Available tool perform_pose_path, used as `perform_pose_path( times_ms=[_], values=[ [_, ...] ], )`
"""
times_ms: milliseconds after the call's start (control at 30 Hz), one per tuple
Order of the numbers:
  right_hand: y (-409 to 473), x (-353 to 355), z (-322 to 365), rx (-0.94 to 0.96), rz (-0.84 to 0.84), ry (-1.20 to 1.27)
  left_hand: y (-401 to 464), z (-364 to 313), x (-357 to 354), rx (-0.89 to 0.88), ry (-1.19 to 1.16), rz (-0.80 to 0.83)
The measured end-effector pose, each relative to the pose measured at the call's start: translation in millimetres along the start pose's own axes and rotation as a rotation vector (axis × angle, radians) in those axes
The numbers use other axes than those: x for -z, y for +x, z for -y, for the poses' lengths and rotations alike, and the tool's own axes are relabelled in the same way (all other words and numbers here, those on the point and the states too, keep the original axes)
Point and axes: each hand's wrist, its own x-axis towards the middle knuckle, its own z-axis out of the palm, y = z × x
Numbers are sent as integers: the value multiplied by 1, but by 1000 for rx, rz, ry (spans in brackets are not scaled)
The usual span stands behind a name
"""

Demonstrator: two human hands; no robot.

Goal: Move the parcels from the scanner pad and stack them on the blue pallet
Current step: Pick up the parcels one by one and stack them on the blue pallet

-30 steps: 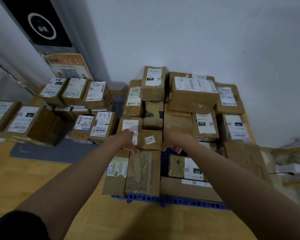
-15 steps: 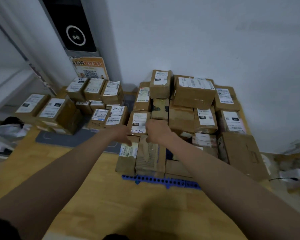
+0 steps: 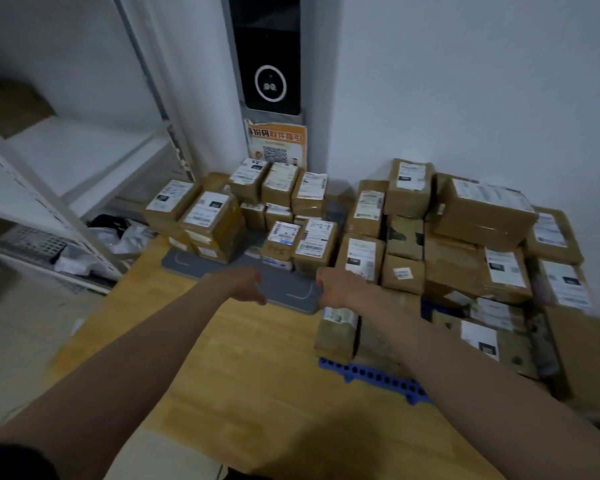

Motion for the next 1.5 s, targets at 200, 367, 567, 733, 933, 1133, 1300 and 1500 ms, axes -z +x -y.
perform_pose_path(
  times_ms=[200, 367, 567, 733, 933, 1133, 1300, 1500],
  values=[
    [46, -6, 47, -64, 24, 66, 21, 68, 12, -57, -19, 22],
    [81, -10, 88, -121, 25, 104, 38, 113, 39, -127, 16, -55],
    [122, 15, 129, -133, 18, 70, 52, 150, 84, -201, 7, -138],
    [157, 34, 158, -119, -2, 58, 65, 181, 110, -171, 11, -222],
    [198, 37, 186, -165, -79, 251, 88, 209, 112, -100, -70, -285],
    [235, 30, 216, -280, -159, 522, 103, 215, 92, -96, -54, -276],
    [253, 21, 228, -342, -145, 657, 106, 213, 81, -110, -120, -318],
    [261, 21, 224, -353, -126, 641, 108, 210, 78, -82, -249, -340]
  ],
)
